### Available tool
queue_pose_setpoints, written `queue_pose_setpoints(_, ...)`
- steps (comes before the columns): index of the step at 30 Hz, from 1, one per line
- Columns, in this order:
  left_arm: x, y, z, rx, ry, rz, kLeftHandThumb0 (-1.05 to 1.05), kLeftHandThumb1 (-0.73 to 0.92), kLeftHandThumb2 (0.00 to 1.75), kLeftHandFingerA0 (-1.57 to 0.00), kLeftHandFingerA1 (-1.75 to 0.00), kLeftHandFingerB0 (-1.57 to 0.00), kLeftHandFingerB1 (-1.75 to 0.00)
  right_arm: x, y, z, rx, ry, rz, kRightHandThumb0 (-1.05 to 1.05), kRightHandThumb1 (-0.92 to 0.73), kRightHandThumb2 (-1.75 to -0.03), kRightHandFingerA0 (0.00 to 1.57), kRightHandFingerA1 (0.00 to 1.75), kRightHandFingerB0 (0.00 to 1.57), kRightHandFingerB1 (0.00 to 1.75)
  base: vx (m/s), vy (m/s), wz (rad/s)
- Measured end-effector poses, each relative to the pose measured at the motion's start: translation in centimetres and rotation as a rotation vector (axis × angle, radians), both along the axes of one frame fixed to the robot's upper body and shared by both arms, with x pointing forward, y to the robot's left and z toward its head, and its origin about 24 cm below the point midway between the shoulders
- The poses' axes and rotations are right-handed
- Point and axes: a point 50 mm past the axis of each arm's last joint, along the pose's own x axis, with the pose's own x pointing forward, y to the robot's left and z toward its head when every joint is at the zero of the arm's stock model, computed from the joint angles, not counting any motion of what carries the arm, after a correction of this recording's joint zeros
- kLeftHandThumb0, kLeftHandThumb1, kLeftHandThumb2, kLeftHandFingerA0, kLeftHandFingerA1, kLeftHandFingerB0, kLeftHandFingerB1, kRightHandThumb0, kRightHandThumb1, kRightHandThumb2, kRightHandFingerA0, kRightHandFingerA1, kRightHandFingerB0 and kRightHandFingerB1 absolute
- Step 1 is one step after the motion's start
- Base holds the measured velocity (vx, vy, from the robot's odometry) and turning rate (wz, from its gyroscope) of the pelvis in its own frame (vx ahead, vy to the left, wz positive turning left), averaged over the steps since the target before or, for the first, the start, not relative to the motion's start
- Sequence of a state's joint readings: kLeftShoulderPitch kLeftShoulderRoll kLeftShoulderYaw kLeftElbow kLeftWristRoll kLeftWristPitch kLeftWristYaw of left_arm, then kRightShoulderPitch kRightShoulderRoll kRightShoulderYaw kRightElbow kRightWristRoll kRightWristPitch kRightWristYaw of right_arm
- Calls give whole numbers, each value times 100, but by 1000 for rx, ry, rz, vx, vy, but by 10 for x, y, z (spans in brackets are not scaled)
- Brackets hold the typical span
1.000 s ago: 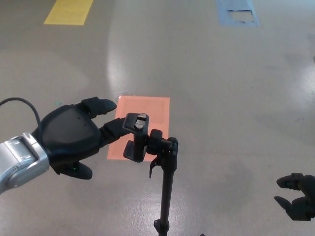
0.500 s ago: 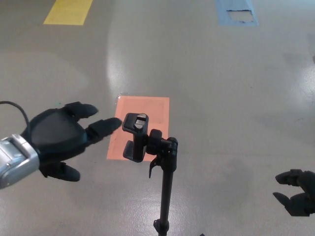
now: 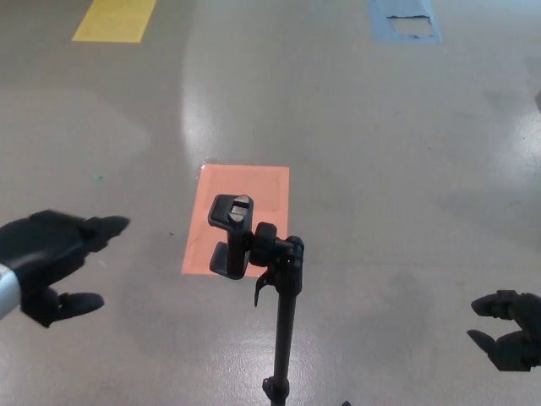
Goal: The robot uses its left hand to grab the top of a phone stand kept on the floor and tilt it upwards to adjust its angle
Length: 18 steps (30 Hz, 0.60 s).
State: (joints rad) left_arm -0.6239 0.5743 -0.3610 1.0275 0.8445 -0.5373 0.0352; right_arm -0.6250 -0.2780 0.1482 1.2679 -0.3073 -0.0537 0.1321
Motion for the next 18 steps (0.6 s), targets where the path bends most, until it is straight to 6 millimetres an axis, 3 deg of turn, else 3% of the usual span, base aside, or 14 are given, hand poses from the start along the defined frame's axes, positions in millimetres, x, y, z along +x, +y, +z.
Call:
queue_pose_setpoints(1,-1,3,-3,-19,4,30,-85,63,68,-9,-24,0,-18,0,0,0,0,1,0,-55,-78,-63,27,37,26,32,0,0,0)
queue_pose_setpoints(3,-4,8,-10,-79,8,98,-85,63,68,-9,-24,0,-18,0,0,0,1,2,0,-55,-78,-63,27,37,26,32,0,0,0)
queue_pose_setpoints(4,-5,9,-12,-96,9,114,-80,54,89,-8,-23,-5,-16,0,0,0,1,2,0,-54,-78,-63,26,37,26,32,0,0,0)
queue_pose_setpoints(14,-29,14,-49,-367,38,340,-79,61,93,-7,-31,-6,-17,-4,1,-5,5,15,-3,-52,-78,-63,26,36,25,32,0,0,0)
queue_pose_setpoints(15,-31,15,-52,-382,43,357,-68,56,90,-3,-35,-2,-24,-4,1,-5,5,17,-3,-52,-77,-63,26,36,25,32,0,0,0)
queue_pose_setpoints(18,-44,22,-65,-460,58,462,-64,49,83,-4,-40,0,-31,-10,0,-11,9,37,-10,-52,-77,-63,26,37,25,32,0,0,0)
